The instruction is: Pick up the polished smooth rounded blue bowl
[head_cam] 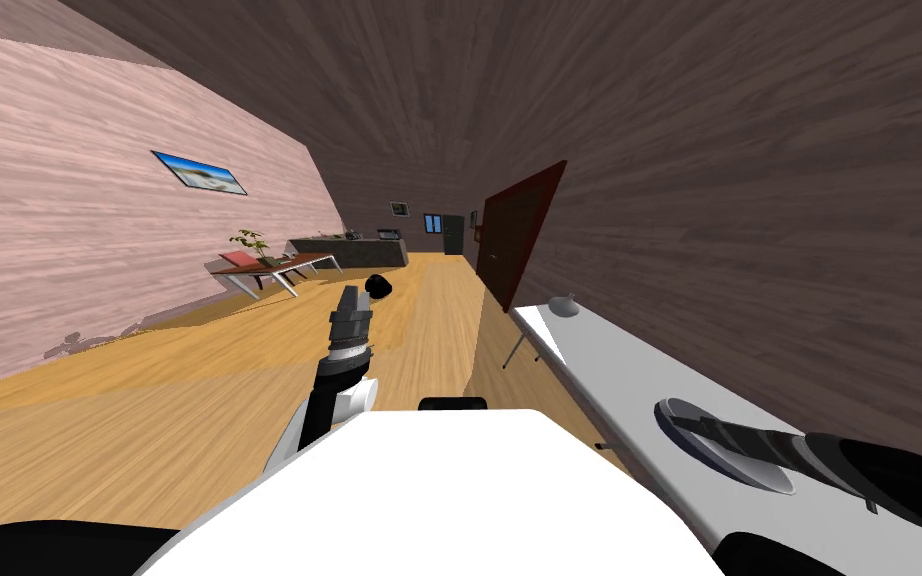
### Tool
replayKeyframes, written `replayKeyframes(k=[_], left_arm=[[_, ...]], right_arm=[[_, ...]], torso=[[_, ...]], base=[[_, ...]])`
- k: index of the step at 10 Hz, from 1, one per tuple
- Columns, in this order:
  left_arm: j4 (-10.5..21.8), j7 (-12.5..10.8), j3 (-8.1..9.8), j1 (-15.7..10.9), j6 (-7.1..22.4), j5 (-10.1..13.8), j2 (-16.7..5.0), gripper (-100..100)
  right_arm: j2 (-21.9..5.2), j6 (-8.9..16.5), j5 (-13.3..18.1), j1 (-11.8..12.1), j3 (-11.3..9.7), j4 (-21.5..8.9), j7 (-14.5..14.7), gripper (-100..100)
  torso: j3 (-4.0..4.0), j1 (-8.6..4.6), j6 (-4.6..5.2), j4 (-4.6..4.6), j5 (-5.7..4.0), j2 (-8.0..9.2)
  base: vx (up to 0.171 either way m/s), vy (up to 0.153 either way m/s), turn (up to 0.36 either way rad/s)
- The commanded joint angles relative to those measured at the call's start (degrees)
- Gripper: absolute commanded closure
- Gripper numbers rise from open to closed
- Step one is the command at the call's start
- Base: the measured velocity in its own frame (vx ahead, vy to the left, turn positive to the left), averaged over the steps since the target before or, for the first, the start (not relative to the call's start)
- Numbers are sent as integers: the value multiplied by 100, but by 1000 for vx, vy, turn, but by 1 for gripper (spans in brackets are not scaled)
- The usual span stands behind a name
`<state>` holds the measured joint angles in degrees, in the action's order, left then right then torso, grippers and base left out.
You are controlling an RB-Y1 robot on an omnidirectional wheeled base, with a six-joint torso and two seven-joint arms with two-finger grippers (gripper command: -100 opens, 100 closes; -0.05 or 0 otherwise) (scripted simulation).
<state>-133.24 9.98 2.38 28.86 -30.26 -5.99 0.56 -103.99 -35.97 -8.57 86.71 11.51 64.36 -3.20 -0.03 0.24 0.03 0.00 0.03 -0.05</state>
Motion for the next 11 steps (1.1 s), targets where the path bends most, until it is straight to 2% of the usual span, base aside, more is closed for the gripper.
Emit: replayKeyframes(k=[1, 2, 3, 4, 5, 6, 8, 9, 10, 11], left_arm=[[0, 0, 0, 0, 0, 0, 0, 0], [0, 0, 0, 0, 0, 0, 0, 0], [0, 0, 0, 0, 0, 0, 0, 0], [0, 0, 1, 0, 0, 0, 0, 0], [0, 0, 1, 0, 0, 0, -1, 0], [0, 0, 1, 0, 0, 0, -1, 0], [0, 0, 1, 0, 0, 0, -1, 0], [0, 0, 1, 0, 0, 0, -1, 0], [0, 0, 1, 0, 0, 0, -1, 0], [0, 0, 1, 0, 0, 0, -1, 0]], right_arm=[[-158, -36, 120, 93, -111, 76, -110, -100], [-106, -4, 57, 20, -111, 58, -55, -100], [-117, -4, 62, 19, -126, 68, -65, 0], [-76, 199, 46, -15, -154, 275, -7, -100], [-76, 199, 46, -15, -154, 275, -7, -100], [-37, 402, 30, -49, -185, 483, 51, -100], [-37, 402, 30, -49, -185, 483, 51, -100], [3, 605, 15, -82, -215, 692, 108, -100], [3, 605, 15, -82, -215, 692, 108, -100], [16, 589, 60, 13, -97, 689, 71, -100]], torso=[[0, 0, 0, 0, 0, 0], [1, -1, 1, 0, 0, 1], [4, -10, 5, 2, -1, 6], [6, -16, 4, 3, -3, 10], [7, -26, 4, 3, -6, 10], [6, -33, 4, 3, -8, 10], [5, -39, 5, 3, -10, 8], [5, -31, 5, 3, -8, 8], [5, -32, 4, 3, -8, 8], [5, -33, 5, 3, -8, 8]], base=[[17, 46, 86], [9, 19, 15], [0, 0, 0], [8, -21, 15], [9, -38, 9], [10, -54, 16], [14, -31, 4], [13, -28, 11], [13, -31, 10], [6, -11, 2]])
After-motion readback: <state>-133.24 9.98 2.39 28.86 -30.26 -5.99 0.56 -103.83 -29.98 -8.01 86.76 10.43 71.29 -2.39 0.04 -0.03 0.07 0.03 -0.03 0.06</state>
